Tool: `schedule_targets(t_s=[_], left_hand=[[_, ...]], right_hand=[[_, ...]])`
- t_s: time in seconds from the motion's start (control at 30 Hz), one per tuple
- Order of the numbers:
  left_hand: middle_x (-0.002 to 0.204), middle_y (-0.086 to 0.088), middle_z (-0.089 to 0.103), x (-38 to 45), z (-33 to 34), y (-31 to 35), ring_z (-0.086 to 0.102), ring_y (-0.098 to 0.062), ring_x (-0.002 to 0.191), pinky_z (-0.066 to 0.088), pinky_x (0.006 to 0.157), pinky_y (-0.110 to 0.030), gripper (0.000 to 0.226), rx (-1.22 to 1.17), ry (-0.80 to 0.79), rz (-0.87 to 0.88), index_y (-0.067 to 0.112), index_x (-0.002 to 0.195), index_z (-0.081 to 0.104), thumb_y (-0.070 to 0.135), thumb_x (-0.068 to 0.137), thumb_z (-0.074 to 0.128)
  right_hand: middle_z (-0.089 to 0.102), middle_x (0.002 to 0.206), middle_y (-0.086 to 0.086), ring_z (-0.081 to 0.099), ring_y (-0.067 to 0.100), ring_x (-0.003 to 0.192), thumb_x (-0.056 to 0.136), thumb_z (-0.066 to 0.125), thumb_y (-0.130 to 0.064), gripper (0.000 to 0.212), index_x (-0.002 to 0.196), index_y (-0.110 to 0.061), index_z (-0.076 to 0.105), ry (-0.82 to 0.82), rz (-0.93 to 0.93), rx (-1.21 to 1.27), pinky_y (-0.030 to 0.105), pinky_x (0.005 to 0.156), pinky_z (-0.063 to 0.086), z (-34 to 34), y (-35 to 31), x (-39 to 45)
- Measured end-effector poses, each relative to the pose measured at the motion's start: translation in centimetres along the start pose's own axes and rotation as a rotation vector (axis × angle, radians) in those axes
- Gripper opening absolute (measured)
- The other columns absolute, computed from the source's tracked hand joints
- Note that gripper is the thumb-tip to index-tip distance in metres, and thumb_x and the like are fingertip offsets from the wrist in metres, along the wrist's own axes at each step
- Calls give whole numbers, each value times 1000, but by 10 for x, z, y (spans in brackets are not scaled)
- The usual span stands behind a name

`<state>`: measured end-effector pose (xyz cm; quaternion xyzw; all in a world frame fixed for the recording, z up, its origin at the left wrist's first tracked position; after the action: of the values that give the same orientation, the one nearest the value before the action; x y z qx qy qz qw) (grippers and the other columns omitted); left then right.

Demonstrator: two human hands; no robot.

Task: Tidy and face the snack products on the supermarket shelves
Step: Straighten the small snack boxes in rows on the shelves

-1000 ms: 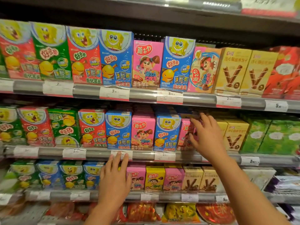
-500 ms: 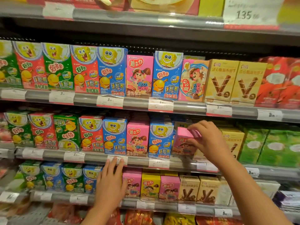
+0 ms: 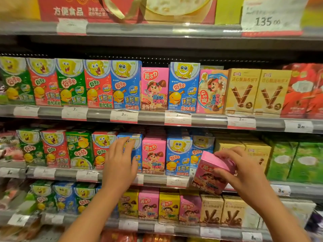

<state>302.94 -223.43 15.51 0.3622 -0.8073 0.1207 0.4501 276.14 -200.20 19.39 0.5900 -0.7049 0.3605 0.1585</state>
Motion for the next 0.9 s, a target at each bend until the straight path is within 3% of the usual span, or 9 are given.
schedule_targets(t_s=[0.13,0.2,0.47,0.67,0.8,0.9], left_hand=[[145,-17,50,32,-8,-5,44,-38,134,43,106,-55,68,114,-84,75,6,144,50,23,82,72],[141,-18,53,38,-7,-12,47,-38,130,46,100,-54,71,147,-135,88,5,143,51,27,80,74],[135,-13,59,40,-6,-33,49,-37,128,47,96,-53,42,58,-145,157,12,116,68,27,77,76],[113,-1,69,44,-16,-41,62,-28,111,47,102,-51,44,-57,-161,210,17,110,68,38,75,83],[114,0,60,50,-20,-46,58,-27,104,49,91,-45,56,-101,-247,237,21,122,69,42,73,86],[119,5,50,53,-24,-47,50,-21,109,47,91,-39,53,-121,-294,267,27,130,62,44,82,78]], right_hand=[[55,114,-11,55,6,97,82,80,-31,44,124,-28,66,62,70,35,25,77,44,12,-16,-3],[53,114,-15,52,-3,100,84,78,-31,43,125,-30,65,70,72,68,16,78,42,20,-27,-4],[49,112,-24,50,-8,103,85,76,-34,41,125,-35,63,89,71,36,13,77,39,37,-62,-5],[53,113,-17,48,-11,108,86,75,-30,39,123,-31,64,143,80,14,5,80,42,44,-81,-8],[50,114,-22,52,-6,108,90,61,-48,32,122,-39,60,136,52,27,5,85,39,42,-93,-4],[46,114,-31,52,-5,109,91,59,-51,31,121,-45,57,120,25,46,6,85,40,45,-100,5]])
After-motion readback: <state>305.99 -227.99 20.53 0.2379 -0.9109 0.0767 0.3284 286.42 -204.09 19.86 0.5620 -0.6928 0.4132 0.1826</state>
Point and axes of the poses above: each hand's wrist, its own x-axis towards the middle knuckle, its own z-axis out of the palm, y = z × x, the point moved 2 cm from there along x, towards the middle knuckle
